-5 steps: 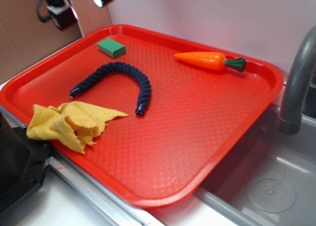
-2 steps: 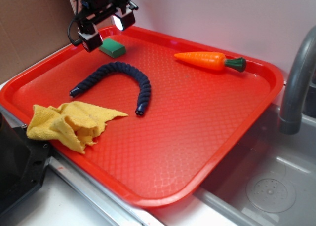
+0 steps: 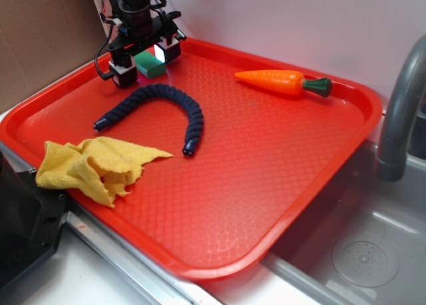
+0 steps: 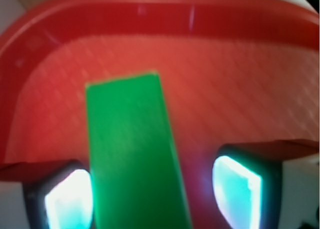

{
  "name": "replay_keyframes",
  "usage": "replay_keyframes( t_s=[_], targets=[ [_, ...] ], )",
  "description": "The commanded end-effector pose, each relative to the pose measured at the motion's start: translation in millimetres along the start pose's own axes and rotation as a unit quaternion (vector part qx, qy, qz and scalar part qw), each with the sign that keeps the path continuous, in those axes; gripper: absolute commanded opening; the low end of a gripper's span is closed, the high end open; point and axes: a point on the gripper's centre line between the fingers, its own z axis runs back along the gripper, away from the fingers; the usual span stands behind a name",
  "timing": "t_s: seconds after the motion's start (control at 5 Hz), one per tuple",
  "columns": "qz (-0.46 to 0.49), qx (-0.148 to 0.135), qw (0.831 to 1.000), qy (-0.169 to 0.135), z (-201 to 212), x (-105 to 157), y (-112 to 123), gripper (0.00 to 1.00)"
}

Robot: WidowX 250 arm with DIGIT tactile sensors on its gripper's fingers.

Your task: Grab the green block.

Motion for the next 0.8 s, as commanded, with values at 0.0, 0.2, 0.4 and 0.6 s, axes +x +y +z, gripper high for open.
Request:
replay_keyframes(
  t_s=[0.0, 0.2, 0.4, 0.6],
  targets=[
    [0.006, -0.035, 0.999, -0.014, 6.8, 8.8, 0.6, 0.0],
    [-0.007, -0.038, 0.999, -0.01, 11.3, 7.5, 2.3, 0.0],
    [-0.136, -0.018, 0.99, 0.032, 37.3, 1.1, -6.2, 0.0],
    [-0.255, -0.035, 0.964, 0.07, 89.8, 0.1, -6.0, 0.0]
  ],
)
